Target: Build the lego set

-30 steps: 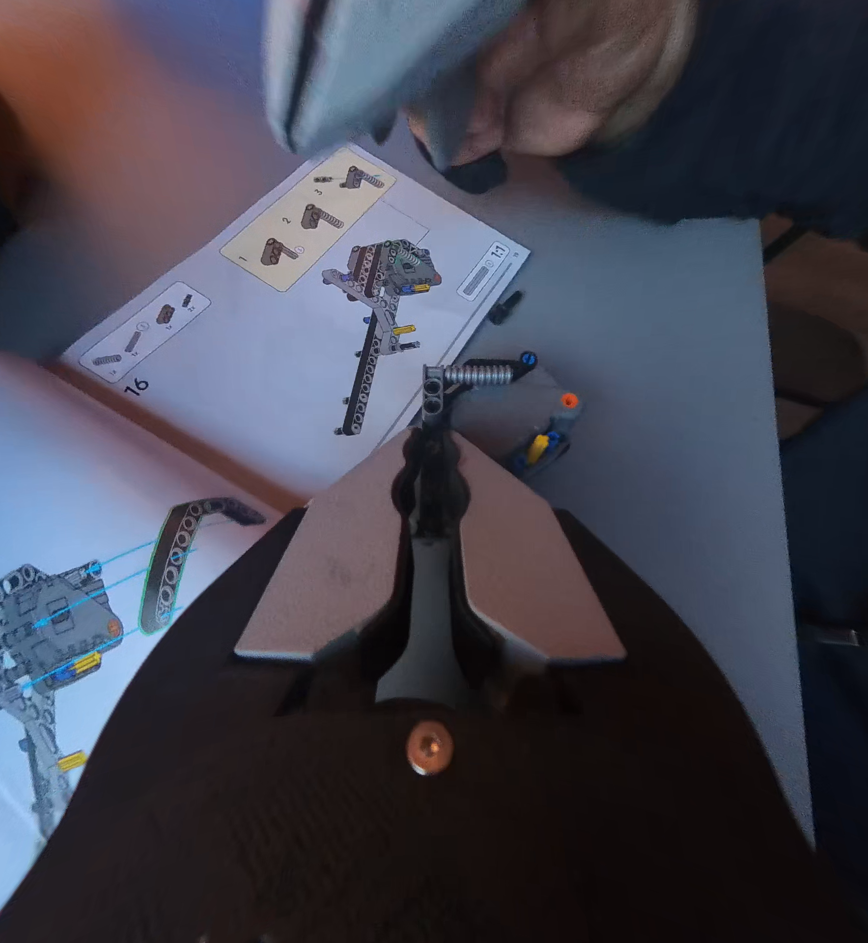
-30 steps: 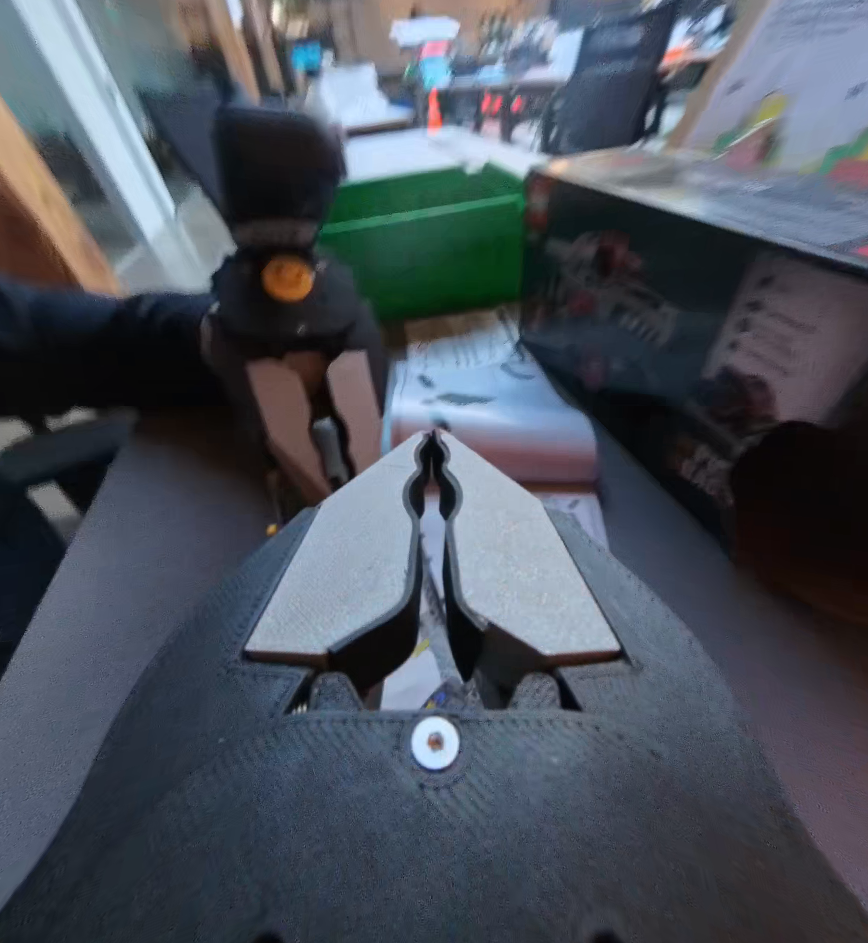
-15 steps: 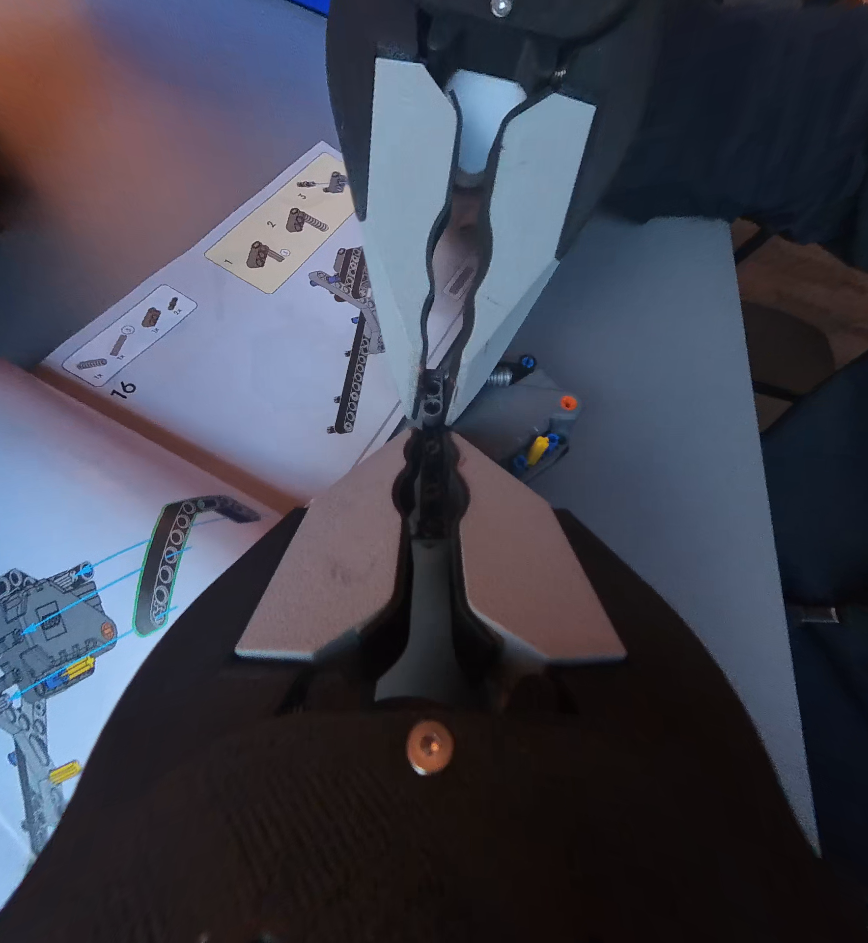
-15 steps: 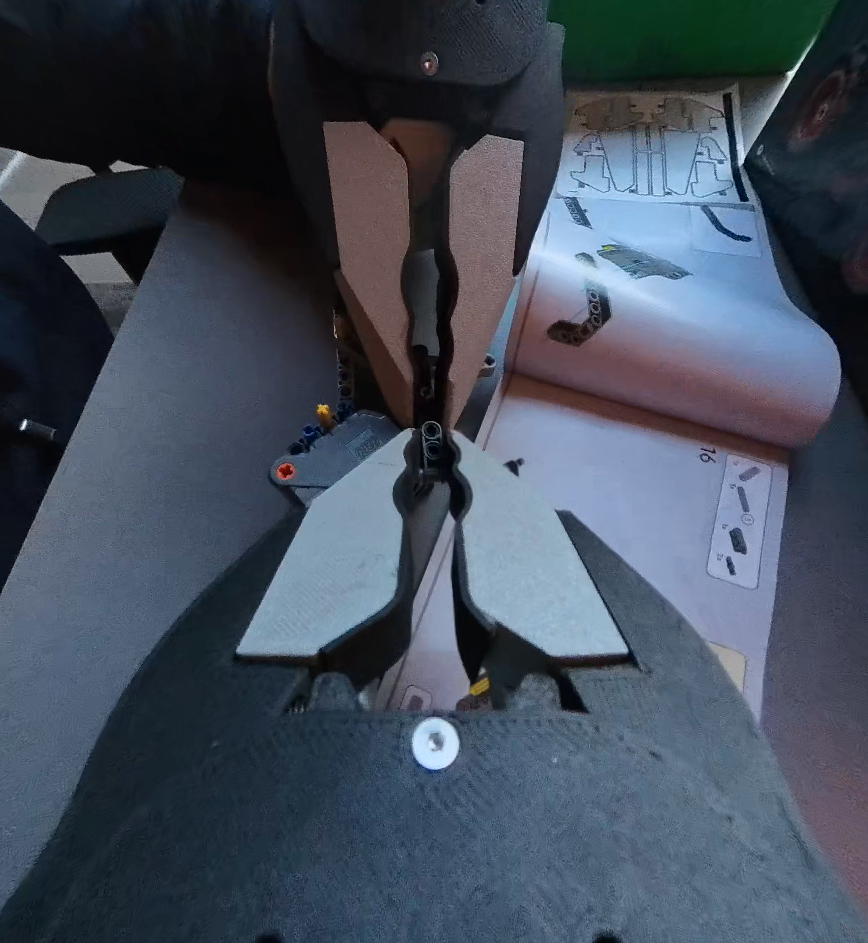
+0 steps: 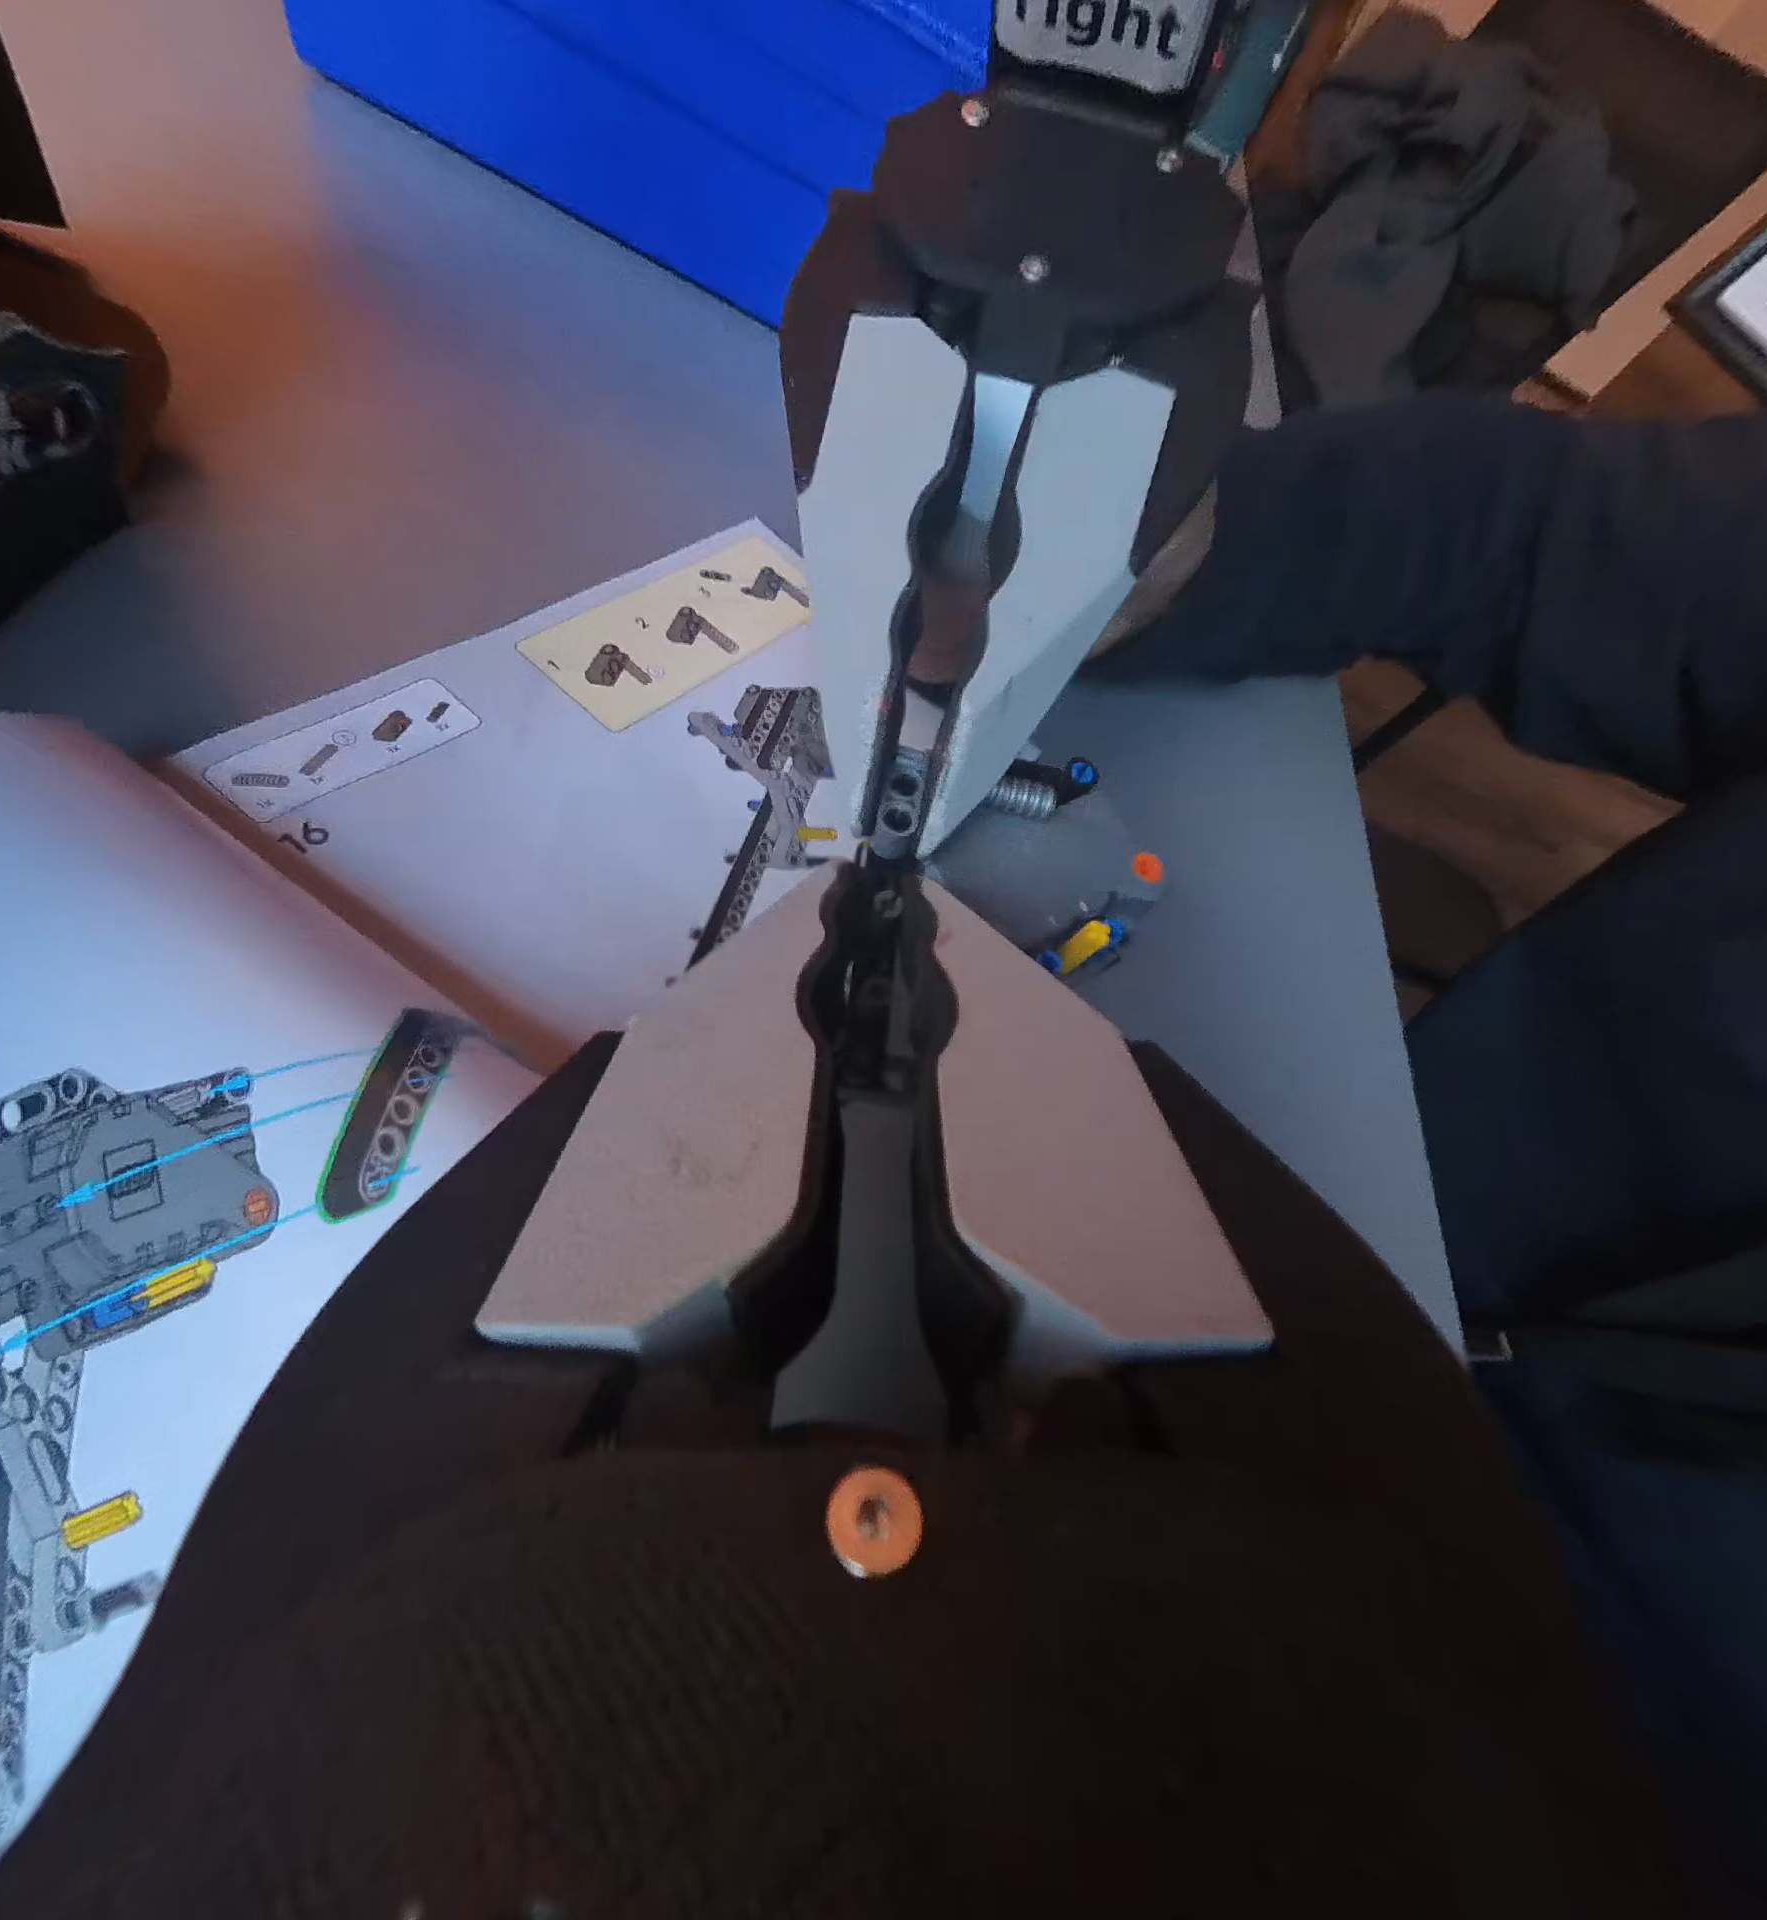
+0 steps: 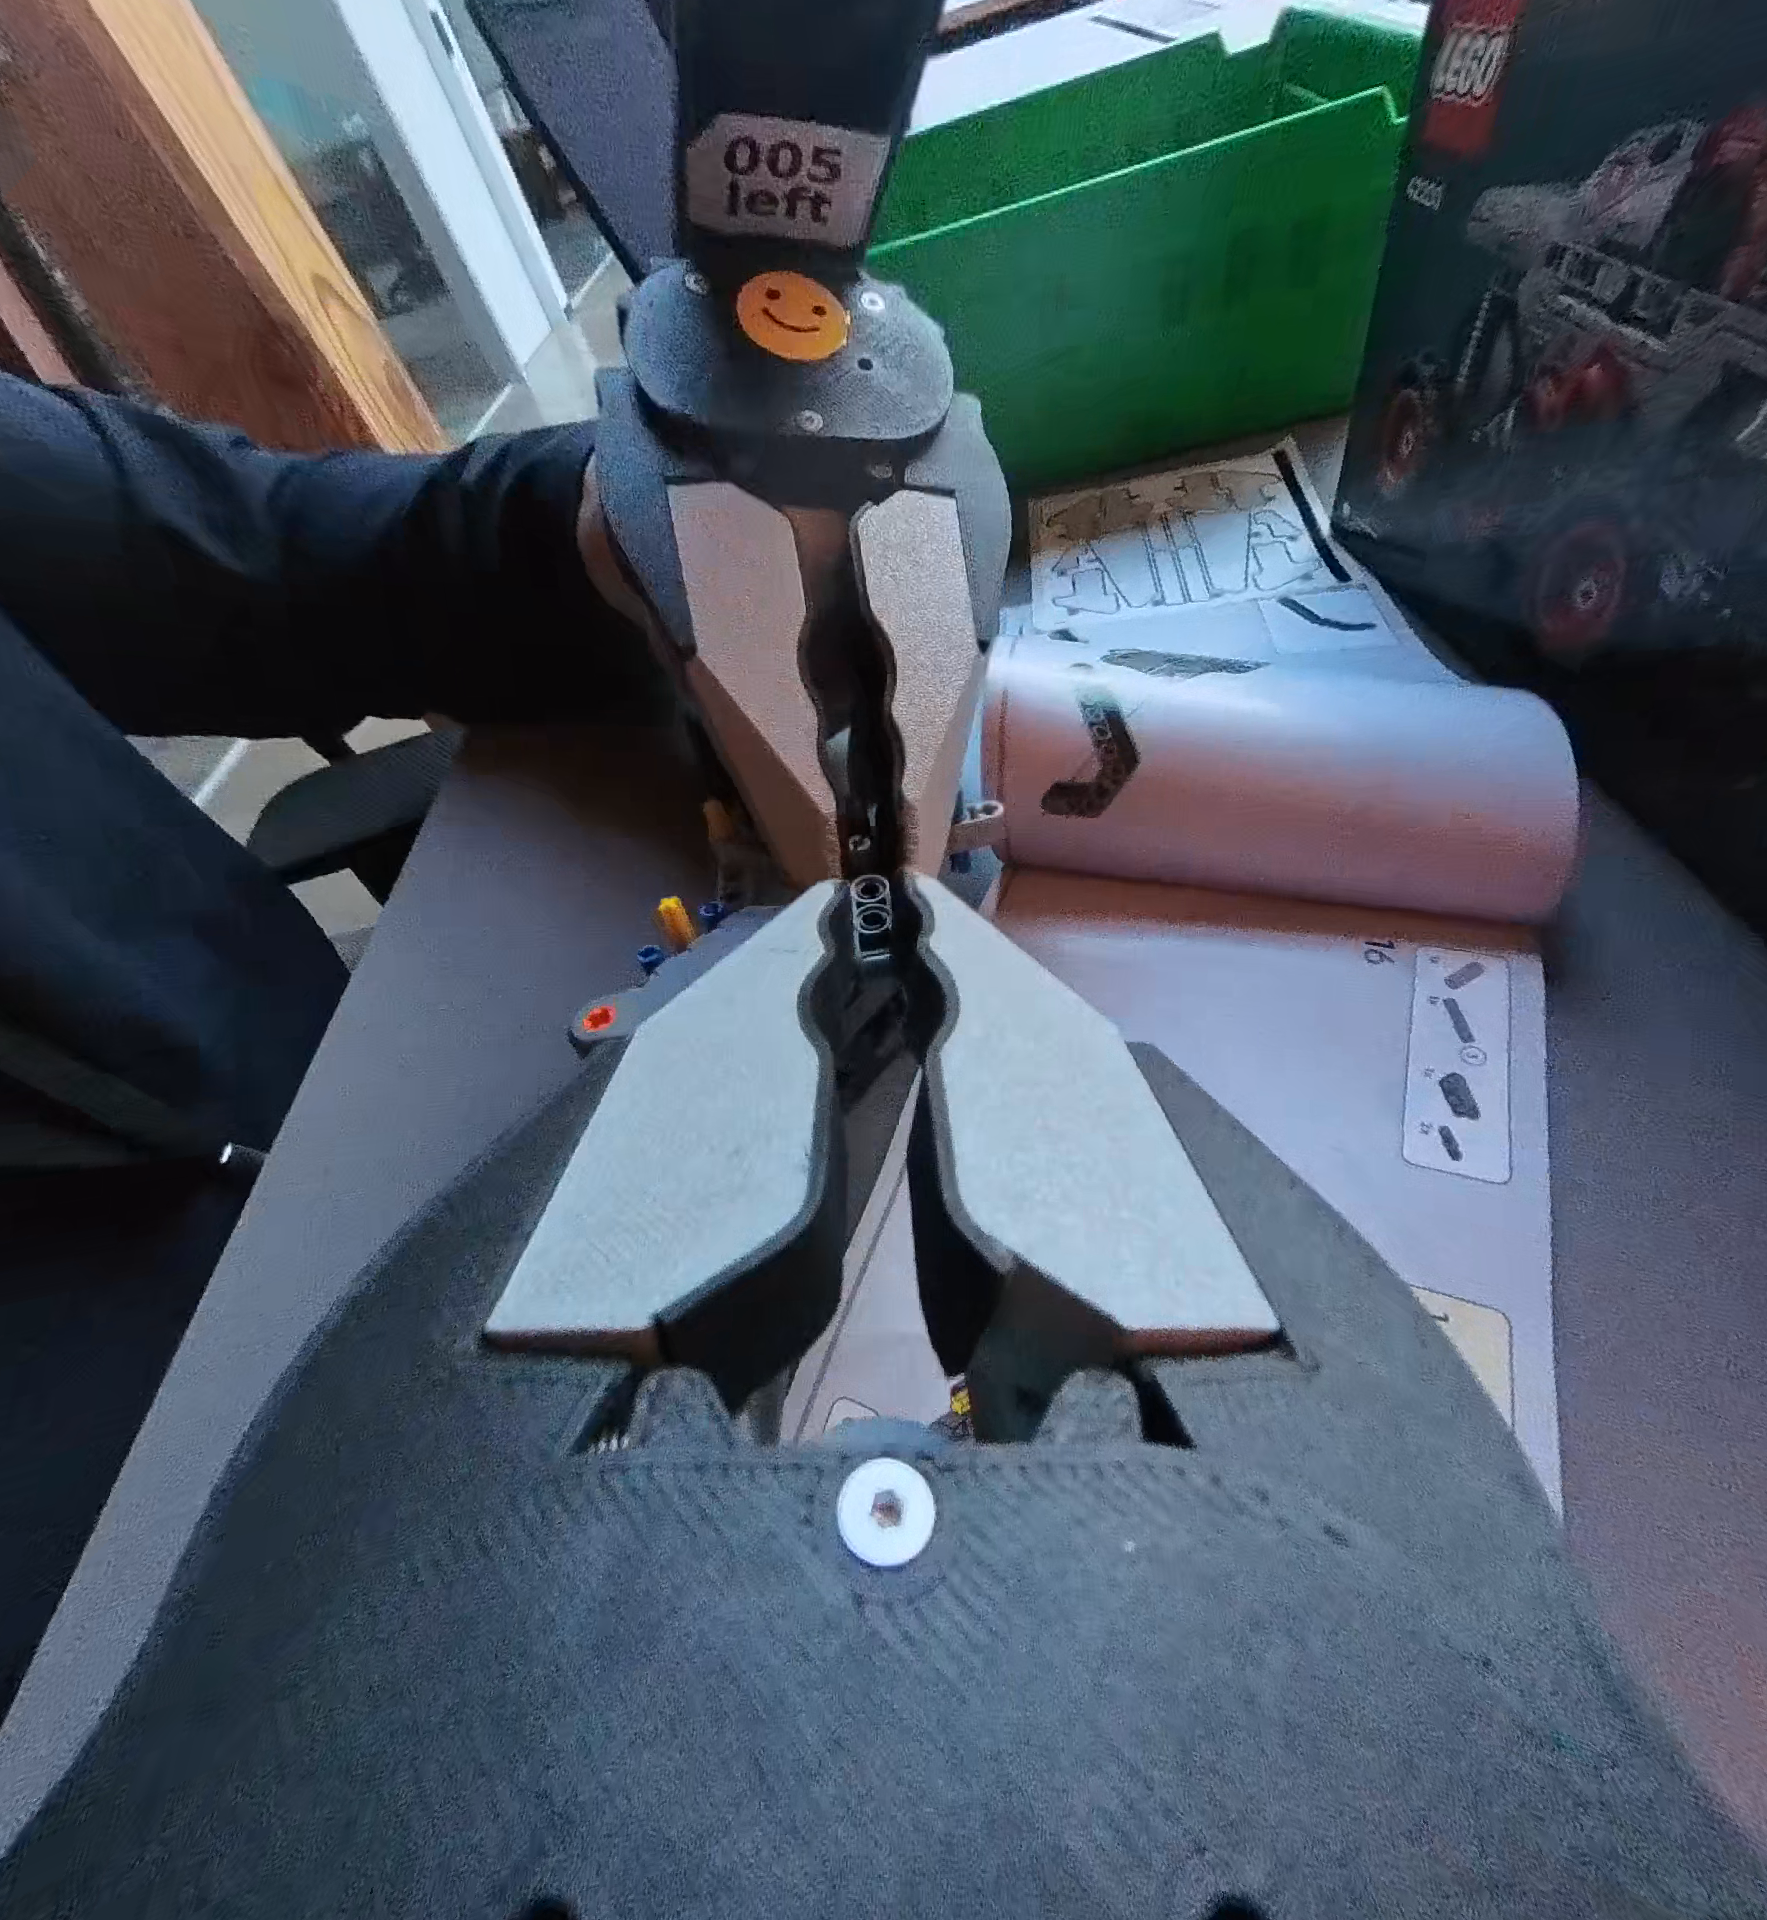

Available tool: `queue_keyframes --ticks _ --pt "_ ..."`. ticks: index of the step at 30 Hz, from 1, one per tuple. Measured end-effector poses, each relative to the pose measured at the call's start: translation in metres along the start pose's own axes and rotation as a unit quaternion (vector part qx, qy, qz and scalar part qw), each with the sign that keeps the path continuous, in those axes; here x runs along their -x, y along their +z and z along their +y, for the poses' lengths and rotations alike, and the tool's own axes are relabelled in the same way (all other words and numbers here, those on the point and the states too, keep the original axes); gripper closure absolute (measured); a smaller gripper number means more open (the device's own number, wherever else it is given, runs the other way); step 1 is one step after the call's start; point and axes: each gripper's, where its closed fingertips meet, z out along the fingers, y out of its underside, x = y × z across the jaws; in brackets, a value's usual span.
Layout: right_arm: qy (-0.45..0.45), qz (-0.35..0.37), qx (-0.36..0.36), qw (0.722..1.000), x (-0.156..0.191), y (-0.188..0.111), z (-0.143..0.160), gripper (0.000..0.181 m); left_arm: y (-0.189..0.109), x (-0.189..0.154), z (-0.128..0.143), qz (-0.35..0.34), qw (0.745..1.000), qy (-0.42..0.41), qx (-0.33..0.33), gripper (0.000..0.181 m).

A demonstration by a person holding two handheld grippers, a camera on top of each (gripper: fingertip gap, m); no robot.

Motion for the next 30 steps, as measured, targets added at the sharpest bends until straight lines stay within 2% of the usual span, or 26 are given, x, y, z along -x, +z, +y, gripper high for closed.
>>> queue_keyframes --ticks 2,7,8,9,10,11,12,13,15,16,18,20,23,27,30 --pt "0.024 -0.013 -0.025 0.999 0.000 -0.002 -0.005 0.177 -0.002 -0.001 -0.004 0.015 1.000 -0.018 -0.016 0.175" --pt "0.108 -0.056 -0.108 0.987 0.001 -0.007 -0.023 0.178 -0.008 -0.002 -0.014 0.005 0.999 -0.011 -0.038 0.175" --pt "0.126 -0.080 -0.184 0.971 0.005 -0.019 -0.048 0.181 -0.006 0.002 -0.005 -0.012 1.000 -0.010 -0.008 0.177" --pt "0.150 -0.095 -0.247 0.953 0.002 -0.037 -0.069 0.181 0.003 0.013 0.025 -0.045 0.997 0.011 0.068 0.174" --pt "0.114 -0.048 -0.262 0.957 -0.010 -0.049 -0.077 0.181 0.012 0.004 0.025 -0.016 0.998 -0.006 0.055 0.175" --pt "0.082 0.026 -0.251 0.964 -0.028 -0.058 -0.074 0.181 0.016 -0.001 0.023 -0.002 0.998 -0.006 0.057 0.175" --pt "0.039 0.085 -0.207 0.974 -0.037 -0.061 -0.066 0.181 0.017 0.001 0.018 -0.014 0.999 0.001 0.051 0.175" --pt "0.008 0.101 -0.152 0.983 -0.037 -0.056 -0.054 0.181 0.016 -0.001 0.015 -0.009 0.999 0.006 0.047 0.175" --pt "-0.049 0.077 -0.039 0.995 -0.021 -0.042 -0.027 0.181 0.012 0.004 0.016 -0.024 0.999 0.011 0.048 0.175" --pt "-0.063 0.065 -0.005 0.996 -0.014 -0.036 -0.016 0.181 0.011 0.007 0.020 -0.032 0.998 0.012 0.055 0.175" --pt "-0.045 0.062 0.038 0.996 -0.014 -0.026 0.000 0.170 0.012 0.007 0.021 -0.029 0.998 0.010 0.056 0.175" --pt "-0.038 0.036 0.056 0.997 -0.007 -0.018 0.008 0.166 0.015 0.004 0.021 -0.028 0.997 0.022 0.062 0.175" --pt "-0.051 0.043 0.102 0.993 -0.010 -0.013 0.022 0.161 0.016 0.002 0.021 -0.039 0.996 0.042 0.068 0.175" --pt "-0.052 0.038 0.134 0.989 -0.002 -0.026 0.025 0.162 0.013 0.007 0.022 -0.042 0.996 0.037 0.063 0.175" --pt "-0.105 -0.035 0.132 0.985 0.060 -0.044 0.029 0.146 0.010 0.011 0.021 -0.043 0.997 0.029 0.057 0.176"
